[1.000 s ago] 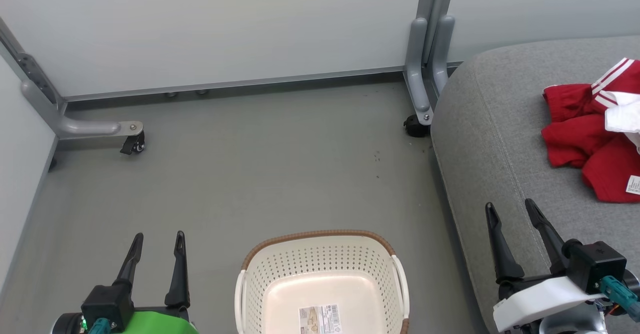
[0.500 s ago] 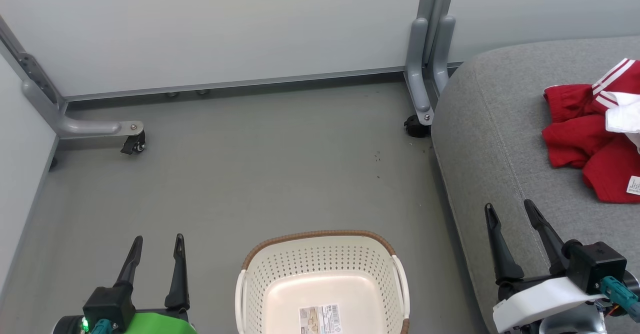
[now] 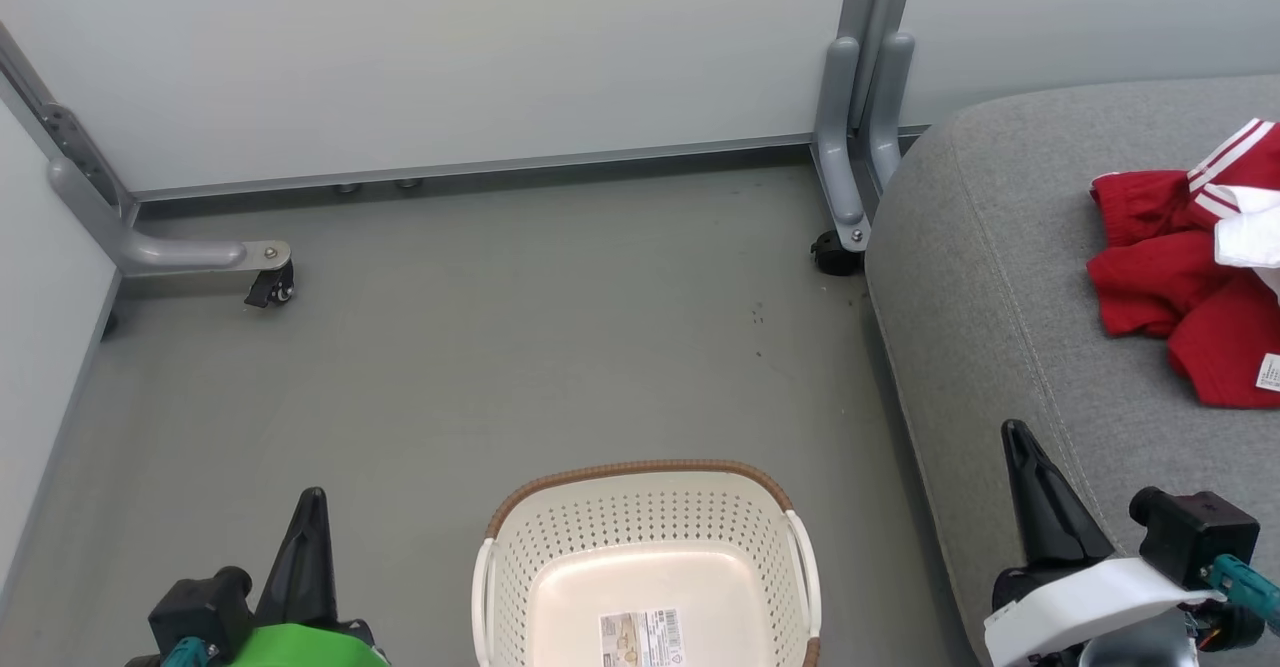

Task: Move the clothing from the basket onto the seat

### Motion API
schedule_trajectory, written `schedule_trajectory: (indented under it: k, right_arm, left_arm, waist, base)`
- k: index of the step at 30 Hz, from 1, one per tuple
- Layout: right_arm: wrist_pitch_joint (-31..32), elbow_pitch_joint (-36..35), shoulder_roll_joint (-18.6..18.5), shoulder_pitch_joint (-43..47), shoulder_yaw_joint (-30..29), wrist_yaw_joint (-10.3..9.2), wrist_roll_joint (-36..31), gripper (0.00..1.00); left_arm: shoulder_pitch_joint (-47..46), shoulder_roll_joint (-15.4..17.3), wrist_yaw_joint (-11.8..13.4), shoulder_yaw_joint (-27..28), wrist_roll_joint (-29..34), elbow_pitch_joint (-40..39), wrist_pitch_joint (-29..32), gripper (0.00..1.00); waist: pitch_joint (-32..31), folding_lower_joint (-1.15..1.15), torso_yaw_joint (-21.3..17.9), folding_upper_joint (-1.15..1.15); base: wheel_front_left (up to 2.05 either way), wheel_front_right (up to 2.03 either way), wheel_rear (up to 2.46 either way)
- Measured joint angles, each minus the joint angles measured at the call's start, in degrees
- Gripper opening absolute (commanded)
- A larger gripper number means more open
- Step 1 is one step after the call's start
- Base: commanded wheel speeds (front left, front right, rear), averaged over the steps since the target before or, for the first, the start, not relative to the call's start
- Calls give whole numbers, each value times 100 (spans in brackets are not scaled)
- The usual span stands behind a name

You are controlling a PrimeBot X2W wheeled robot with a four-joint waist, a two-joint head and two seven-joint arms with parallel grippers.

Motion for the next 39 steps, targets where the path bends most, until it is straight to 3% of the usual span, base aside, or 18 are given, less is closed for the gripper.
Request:
schedule_trajectory:
  k: [18,39]
  right_arm:
    - [102,501,-130,-292,-7,-1,1984,0]
    - [224,940,-176,-621,-79,-4,3817,0]
  left_arm:
    - [-130,-98,-99,214,-1780,0,435,0]
    - [-357,-161,-197,447,-3465,15,884,0]
  waist:
    - [-6,0,8,0]
    - [-12,1,18,0]
  base:
    - [0,0,0]
    - [0,0,0]
